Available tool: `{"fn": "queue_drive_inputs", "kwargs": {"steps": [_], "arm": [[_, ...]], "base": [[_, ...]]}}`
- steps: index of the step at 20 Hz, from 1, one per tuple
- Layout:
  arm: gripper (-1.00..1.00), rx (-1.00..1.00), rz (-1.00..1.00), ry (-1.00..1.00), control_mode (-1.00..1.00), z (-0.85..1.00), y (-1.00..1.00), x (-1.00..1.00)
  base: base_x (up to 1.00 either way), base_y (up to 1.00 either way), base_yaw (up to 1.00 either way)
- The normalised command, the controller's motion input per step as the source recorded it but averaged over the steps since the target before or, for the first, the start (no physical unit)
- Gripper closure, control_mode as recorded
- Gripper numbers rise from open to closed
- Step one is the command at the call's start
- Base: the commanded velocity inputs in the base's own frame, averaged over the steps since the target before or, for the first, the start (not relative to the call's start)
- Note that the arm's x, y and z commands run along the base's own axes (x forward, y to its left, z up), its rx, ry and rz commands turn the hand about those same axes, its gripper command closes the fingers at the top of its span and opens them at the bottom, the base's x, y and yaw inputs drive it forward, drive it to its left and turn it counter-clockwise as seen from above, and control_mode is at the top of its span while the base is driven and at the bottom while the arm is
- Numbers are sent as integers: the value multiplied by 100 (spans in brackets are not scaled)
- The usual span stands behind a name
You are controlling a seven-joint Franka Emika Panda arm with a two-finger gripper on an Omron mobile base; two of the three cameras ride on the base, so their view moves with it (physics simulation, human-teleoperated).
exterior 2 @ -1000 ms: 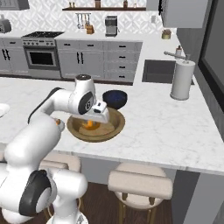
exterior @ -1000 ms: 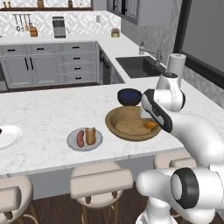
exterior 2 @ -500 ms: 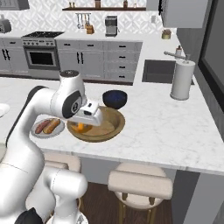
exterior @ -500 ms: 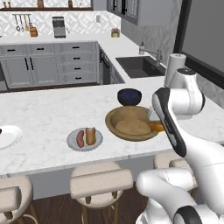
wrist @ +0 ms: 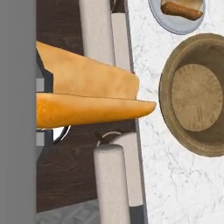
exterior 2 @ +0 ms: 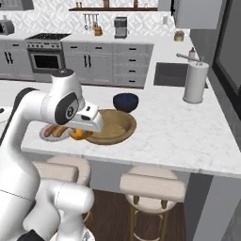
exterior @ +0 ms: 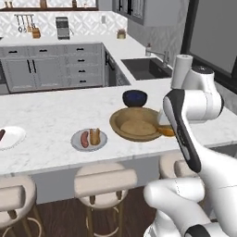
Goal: Place one bun and one sausage from the bowl on each plate.
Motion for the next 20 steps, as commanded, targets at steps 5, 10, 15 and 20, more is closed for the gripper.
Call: {"fn": "queue_drive_inputs", "kwargs": {"steps": [5, 10, 15, 20], "arm": [[100, 0, 0, 0, 100, 0, 0, 0], [100, 0, 0, 0, 100, 0, 0, 0], [100, 0, 0, 0, 100, 0, 0, 0], [100, 0, 0, 0, 100, 0, 0, 0]], "base": [[-84, 83, 6], [-19, 100, 6], [5, 100, 0], [22, 100, 0]]}}
